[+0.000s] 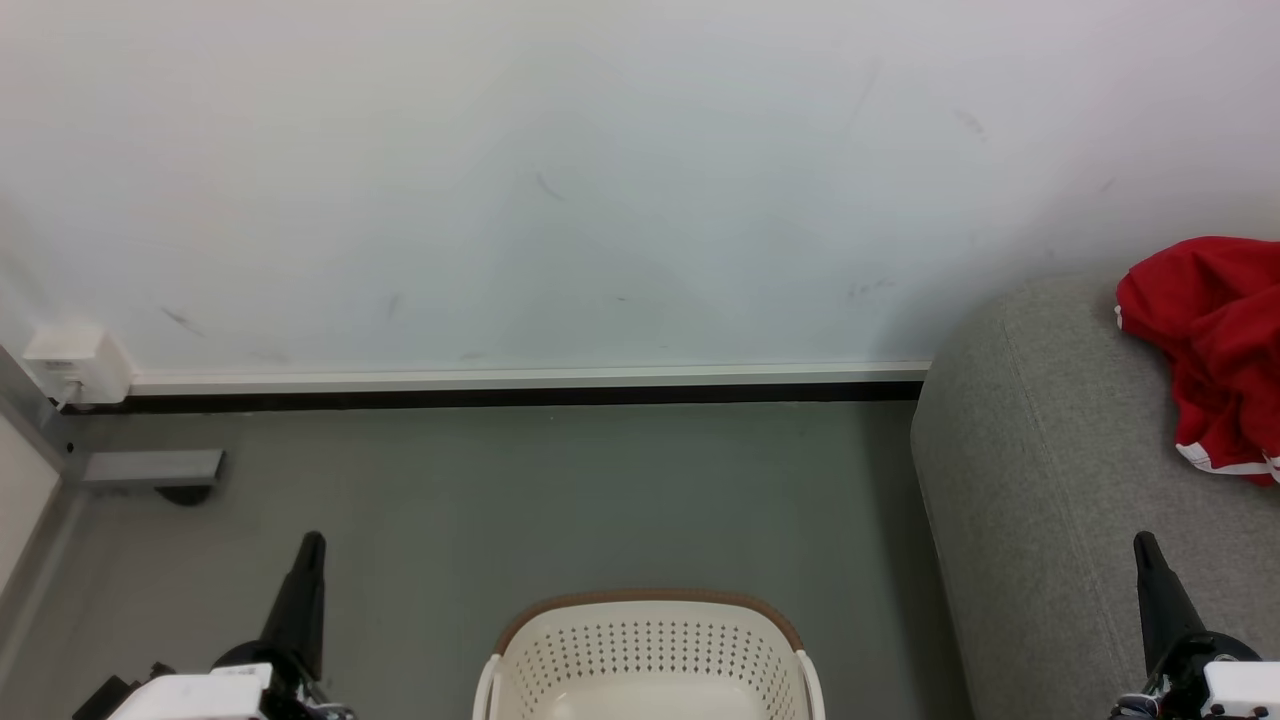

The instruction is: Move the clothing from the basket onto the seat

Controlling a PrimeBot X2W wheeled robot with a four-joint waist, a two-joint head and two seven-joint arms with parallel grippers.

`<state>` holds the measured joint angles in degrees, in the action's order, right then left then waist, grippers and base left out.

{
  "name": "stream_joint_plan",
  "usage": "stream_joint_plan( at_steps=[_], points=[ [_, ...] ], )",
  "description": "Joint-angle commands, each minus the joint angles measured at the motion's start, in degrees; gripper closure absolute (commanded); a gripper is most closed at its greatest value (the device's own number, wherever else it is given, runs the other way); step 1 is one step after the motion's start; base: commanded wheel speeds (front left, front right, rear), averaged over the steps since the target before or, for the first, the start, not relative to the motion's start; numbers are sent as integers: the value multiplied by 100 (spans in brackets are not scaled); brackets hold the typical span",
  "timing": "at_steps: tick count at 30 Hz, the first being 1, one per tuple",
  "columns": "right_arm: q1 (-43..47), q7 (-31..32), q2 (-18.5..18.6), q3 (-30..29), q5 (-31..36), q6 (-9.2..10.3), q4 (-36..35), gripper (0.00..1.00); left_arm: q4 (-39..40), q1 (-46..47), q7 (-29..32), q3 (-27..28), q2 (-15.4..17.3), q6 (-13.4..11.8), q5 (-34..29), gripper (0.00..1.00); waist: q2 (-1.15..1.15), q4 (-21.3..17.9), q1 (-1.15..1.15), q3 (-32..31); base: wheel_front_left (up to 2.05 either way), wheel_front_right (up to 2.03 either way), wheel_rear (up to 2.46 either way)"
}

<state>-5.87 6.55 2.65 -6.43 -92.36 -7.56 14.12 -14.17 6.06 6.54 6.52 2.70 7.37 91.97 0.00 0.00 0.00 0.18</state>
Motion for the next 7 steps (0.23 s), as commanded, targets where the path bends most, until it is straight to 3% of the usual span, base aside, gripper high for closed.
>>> stream_joint_plan(
  at_steps=[1, 7],
  points=[
    [-74, 15, 43, -22, -13, 14, -25, 100, 22, 43, 20, 14, 34, 31, 82, 100, 0, 0, 0, 0, 0, 0, 0],
    [-74, 15, 43, -22, -13, 14, -25, 100, 22, 43, 20, 14, 34, 31, 82, 100, 0, 0, 0, 0, 0, 0, 0]
  ],
)
